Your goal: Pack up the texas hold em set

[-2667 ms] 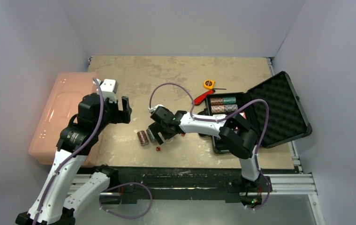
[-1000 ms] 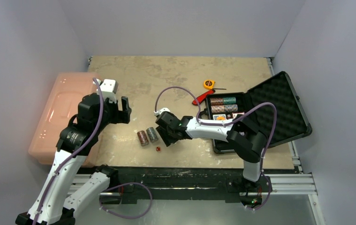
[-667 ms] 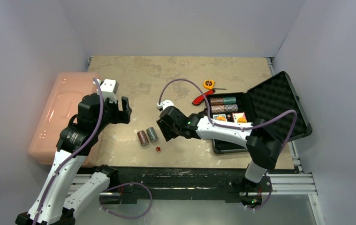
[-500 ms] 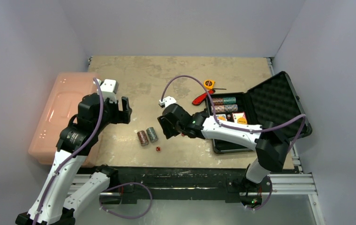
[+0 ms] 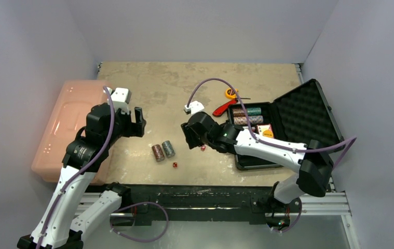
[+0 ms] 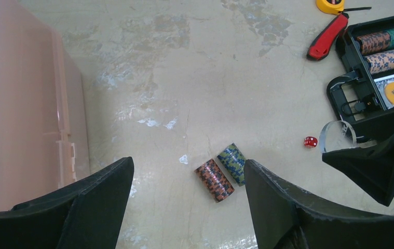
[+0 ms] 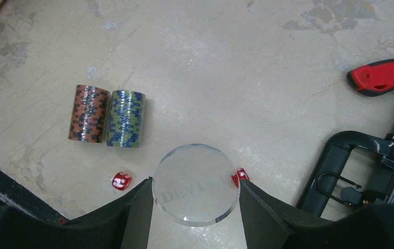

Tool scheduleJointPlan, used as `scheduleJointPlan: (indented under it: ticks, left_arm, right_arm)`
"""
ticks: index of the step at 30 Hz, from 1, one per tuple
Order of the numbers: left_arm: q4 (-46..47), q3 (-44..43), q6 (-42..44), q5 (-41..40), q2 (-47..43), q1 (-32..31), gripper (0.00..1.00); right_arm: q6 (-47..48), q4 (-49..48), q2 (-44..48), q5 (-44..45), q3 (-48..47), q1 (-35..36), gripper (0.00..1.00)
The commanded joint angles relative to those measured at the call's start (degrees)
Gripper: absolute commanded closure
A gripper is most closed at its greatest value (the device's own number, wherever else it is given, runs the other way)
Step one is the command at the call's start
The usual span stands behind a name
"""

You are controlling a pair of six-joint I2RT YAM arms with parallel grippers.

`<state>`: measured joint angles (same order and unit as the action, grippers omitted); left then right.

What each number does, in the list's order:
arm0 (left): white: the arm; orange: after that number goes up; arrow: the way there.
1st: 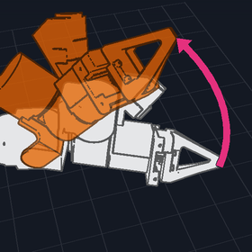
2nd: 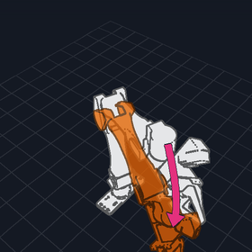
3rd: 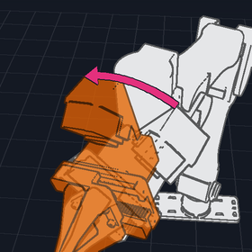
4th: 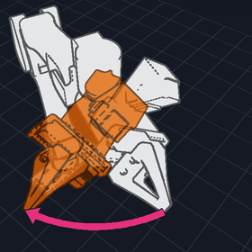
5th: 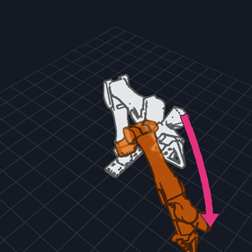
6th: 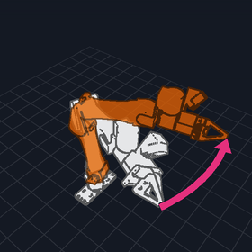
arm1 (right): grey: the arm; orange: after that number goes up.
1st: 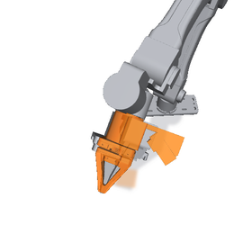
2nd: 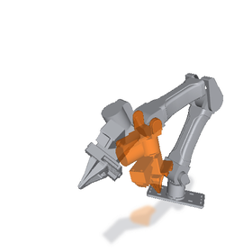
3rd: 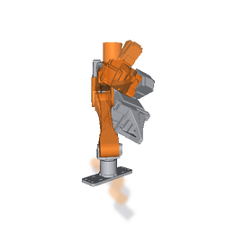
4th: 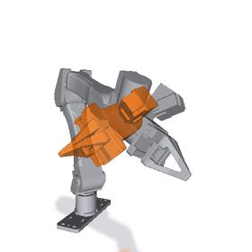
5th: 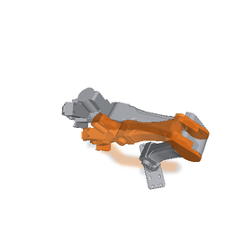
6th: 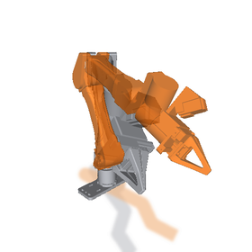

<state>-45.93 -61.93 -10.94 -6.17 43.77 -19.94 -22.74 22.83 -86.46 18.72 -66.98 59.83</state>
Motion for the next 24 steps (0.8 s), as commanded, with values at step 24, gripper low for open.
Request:
scheduleJointPlan:
  ticks: [24]
  left_arm:
    - [1.9, 0.1, 0.4, 1.1, -0.2, 0.2, 0.24]
  right_arm:
    - [-22.2, 15.2, 9.8, 5.3, -3.2, -13.5, 1.0]
